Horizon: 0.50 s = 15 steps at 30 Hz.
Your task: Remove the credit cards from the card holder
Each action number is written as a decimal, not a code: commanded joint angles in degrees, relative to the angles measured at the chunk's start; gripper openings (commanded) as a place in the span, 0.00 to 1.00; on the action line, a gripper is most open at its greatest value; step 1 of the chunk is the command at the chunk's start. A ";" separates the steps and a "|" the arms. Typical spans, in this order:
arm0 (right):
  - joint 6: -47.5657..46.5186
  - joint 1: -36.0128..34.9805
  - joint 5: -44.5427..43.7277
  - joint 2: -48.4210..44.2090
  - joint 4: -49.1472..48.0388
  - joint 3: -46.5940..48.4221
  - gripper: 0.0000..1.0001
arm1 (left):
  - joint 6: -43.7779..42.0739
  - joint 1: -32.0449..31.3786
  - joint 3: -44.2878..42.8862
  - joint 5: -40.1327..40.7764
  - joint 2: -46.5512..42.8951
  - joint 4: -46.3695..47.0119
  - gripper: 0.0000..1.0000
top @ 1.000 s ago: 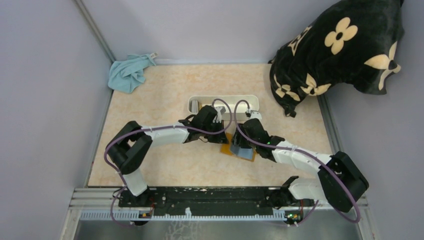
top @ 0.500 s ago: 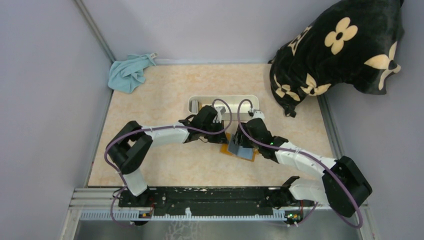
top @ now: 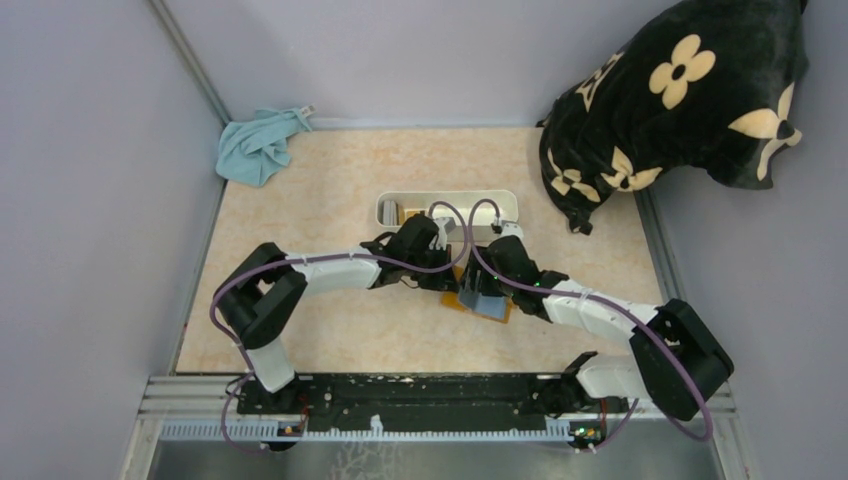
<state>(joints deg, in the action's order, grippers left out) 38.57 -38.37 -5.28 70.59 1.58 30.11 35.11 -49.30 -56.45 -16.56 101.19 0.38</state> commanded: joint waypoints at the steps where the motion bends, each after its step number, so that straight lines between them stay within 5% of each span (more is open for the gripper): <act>1: -0.58 0.51 0.31 0.45 -2.72 2.68 0.64 | 0.53 -0.47 -0.77 -0.29 -0.43 1.20 0.00; 15: -1.66 2.70 -1.55 -3.28 1.16 0.76 0.62 | 0.50 -0.48 -1.23 -0.20 0.13 1.35 0.00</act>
<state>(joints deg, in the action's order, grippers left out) 38.06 -36.84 -5.69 70.13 2.76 30.13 35.16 -49.39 -56.45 -16.56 101.19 0.47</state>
